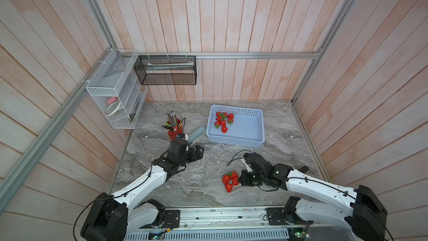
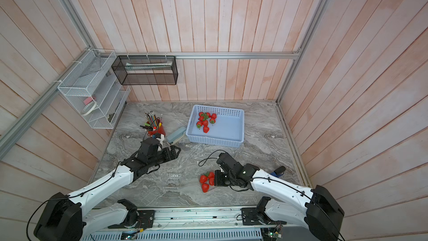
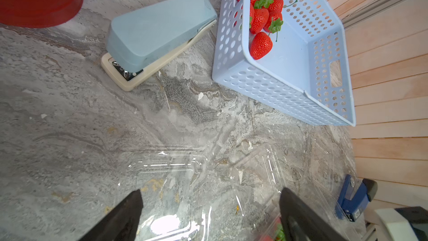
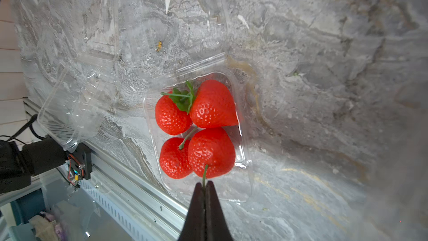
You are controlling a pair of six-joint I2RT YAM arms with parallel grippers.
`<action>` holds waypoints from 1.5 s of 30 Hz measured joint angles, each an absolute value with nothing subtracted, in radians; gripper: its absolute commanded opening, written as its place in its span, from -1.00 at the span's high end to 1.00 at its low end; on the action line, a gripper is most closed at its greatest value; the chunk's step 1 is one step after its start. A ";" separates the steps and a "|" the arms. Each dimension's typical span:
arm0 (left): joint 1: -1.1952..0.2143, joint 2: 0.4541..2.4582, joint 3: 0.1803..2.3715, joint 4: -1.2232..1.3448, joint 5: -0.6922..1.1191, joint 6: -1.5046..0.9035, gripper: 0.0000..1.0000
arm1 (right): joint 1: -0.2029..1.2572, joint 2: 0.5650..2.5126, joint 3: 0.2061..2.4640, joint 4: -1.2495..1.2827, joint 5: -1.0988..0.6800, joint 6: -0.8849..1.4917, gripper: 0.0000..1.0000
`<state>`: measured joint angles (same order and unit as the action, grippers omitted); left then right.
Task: Pack strawberries into containers
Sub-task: Close the packing box at the center of the board.
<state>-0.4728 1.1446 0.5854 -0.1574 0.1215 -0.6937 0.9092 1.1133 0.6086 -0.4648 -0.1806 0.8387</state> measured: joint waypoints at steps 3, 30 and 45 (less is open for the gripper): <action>-0.470 1.145 0.585 -0.157 0.122 -0.691 -0.89 | 0.913 1.171 0.658 -0.508 -0.163 0.797 1.00; -0.439 1.175 0.585 -0.139 0.123 -0.664 -0.89 | 0.961 1.442 0.984 -0.706 -0.056 0.604 1.00; -0.431 1.176 0.575 -0.113 0.127 -0.661 -0.89 | 1.002 1.559 1.069 -0.827 0.037 0.567 0.99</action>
<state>-0.4313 1.1763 0.5755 -0.1135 0.1272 -0.6613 1.0023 1.5589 1.0695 -0.8272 0.0368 0.5671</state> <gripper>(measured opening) 0.942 0.044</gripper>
